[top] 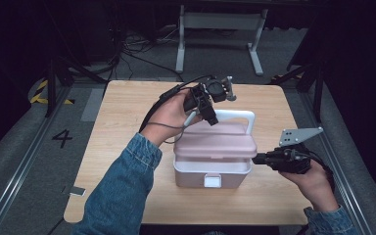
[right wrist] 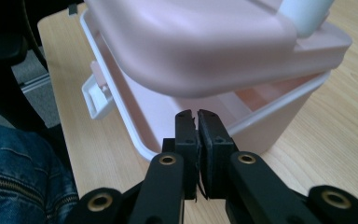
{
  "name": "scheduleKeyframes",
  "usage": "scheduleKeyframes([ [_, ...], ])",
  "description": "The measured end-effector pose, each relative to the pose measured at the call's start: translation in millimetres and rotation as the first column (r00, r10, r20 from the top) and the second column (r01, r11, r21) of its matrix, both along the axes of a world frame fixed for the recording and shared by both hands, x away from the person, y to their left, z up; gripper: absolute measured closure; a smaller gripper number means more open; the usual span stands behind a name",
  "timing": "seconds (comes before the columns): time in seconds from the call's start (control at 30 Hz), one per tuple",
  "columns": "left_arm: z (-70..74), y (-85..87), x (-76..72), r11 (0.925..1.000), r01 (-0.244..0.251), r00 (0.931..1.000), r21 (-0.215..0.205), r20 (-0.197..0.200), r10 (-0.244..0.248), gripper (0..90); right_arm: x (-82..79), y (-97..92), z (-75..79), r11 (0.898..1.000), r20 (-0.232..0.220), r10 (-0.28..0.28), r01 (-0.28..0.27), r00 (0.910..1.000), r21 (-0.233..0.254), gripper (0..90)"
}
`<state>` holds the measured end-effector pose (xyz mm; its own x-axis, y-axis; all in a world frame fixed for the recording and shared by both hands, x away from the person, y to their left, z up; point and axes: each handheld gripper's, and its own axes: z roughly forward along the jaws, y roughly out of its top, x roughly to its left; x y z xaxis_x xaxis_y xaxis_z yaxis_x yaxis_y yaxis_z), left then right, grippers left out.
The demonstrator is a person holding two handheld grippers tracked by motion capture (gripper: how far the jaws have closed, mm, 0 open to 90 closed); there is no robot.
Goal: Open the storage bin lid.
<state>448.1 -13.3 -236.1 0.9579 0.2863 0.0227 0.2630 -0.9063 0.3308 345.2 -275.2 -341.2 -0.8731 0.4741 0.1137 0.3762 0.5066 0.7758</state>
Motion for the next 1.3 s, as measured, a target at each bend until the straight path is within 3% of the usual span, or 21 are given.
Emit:
scheduleKeyframes([
  [0.13, -0.1, 0.2, -1.2, 1.0, -0.004, 1.0, 0.008, 0.003, 0.004, 67.9, -0.4, -0.1, 1.9, 0.999, 0.024, -0.018, 0.017, 0.9995, 0.046, 89.8],
  [0.23, -0.4, 1.3, -2.3, 0.9998, -0.021, 0.9997, 0.003, 0.009, 0.021, 66.4, -0.2, 0.4, 1.9, 0.999, 0.036, -0.03, 0.029, 0.9989, 0.043, 89.9],
  [0.3, 0.9, 3.4, -3.0, 0.9996, -0.03, 0.9994, -0.003, 0.02, 0.03, 60.1, 0.0, 0.7, 1.7, 0.998, 0.034, -0.034, 0.032, 0.9988, 0.047, 89.9],
  [0.4, 7.4, 14.1, -6.3, 0.9956, -0.072, 0.9967, -0.059, 0.032, 0.074, 49.3, -0.2, 1.4, 1.7, 0.998, 0.038, -0.037, 0.035, 0.9986, 0.053, 89.9],
  [0.57, 16.8, 31.3, -14.8, 0.9931, -0.098, 0.9916, -0.064, 0.078, 0.103, 42.8, 0.7, 1.7, 2.7, 0.997, 0.045, -0.039, 0.036, 0.9982, 0.065, 90.0],
  [0.7, 22.7, 48.5, -22.5, 0.9903, -0.124, 0.9861, -0.062, 0.103, 0.13, 41.2, 2.6, 2.2, 3.4, 0.997, 0.044, -0.04, 0.036, 0.9983, 0.072, 90.0],
  [0.9, 28.3, 82.7, -32.0, 0.9785, -0.172, 0.9752, -0.114, 0.121, 0.185, 40.4, 5.6, 3.9, 2.3, 0.996, 0.025, -0.041, 0.038, 0.9989, 0.086, 90.0],
  [1.03, 27.4, 98.0, -35.9, 0.9705, -0.2, 0.9704, -0.134, 0.109, 0.215, 40.5, 6.6, 6.1, 4.8, 0.995, 0.032, -0.032, 0.029, 0.999, 0.093, 90.0],
  [1.3, 20.5, 119.8, -50.4, 0.9635, -0.229, 0.9636, -0.139, 0.108, 0.244, 41.3, 9.9, 8.7, 7.7, 0.994, 0.04, -0.032, 0.028, 0.9987, 0.104, 90.0],
])
